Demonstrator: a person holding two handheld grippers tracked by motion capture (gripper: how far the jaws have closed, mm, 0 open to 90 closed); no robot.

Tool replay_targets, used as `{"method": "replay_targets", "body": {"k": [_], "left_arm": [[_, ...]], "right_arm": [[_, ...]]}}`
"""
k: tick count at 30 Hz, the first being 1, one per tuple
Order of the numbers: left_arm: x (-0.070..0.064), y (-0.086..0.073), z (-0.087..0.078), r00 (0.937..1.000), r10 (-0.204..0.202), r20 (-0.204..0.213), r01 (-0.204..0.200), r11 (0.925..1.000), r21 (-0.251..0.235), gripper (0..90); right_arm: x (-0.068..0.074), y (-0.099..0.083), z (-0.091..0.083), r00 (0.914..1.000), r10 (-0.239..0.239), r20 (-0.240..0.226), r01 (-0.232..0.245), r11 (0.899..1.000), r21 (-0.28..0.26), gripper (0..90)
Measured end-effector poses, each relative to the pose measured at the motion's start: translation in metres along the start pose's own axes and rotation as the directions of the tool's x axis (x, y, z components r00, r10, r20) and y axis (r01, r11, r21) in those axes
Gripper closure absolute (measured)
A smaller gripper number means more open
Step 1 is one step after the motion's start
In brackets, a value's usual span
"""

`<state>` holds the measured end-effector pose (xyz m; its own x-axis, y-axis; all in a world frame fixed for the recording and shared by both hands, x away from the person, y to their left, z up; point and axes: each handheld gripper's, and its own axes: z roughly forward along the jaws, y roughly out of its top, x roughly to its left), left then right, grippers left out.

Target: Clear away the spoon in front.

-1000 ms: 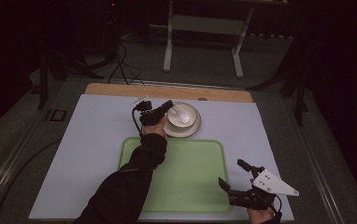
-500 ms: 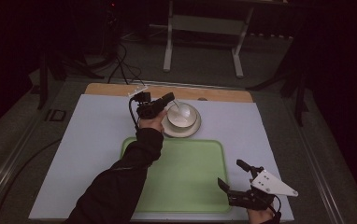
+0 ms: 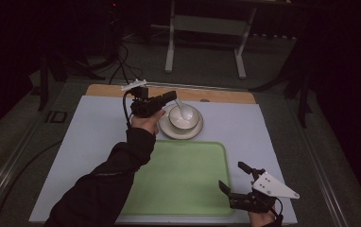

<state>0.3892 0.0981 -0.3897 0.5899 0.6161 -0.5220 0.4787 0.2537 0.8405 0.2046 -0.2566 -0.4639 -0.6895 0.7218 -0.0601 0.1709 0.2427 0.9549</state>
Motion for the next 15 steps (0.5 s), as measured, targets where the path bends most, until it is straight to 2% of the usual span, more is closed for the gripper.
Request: {"method": "replay_targets", "body": {"k": [7,12,15], "left_arm": [[-0.018,0.006,-0.018,0.9976,0.054,0.043,-0.055,0.9976,0.042,85.1],[-0.026,0.007,-0.032,0.9945,0.073,0.075,-0.079,0.9935,0.081,85.1],[-0.03,0.006,-0.04,0.991,0.092,0.097,-0.103,0.9884,0.112,85.1]], "right_arm": [[0.0,0.001,0.0,1.0,0.001,0.003,-0.001,1.0,0.0,11.7],[0.001,0.001,0.0,1.0,0.0,0.001,0.0,1.0,0.003,11.7],[0.001,0.0,0.001,1.0,0.001,-0.001,-0.001,1.0,0.002,11.7]]}}
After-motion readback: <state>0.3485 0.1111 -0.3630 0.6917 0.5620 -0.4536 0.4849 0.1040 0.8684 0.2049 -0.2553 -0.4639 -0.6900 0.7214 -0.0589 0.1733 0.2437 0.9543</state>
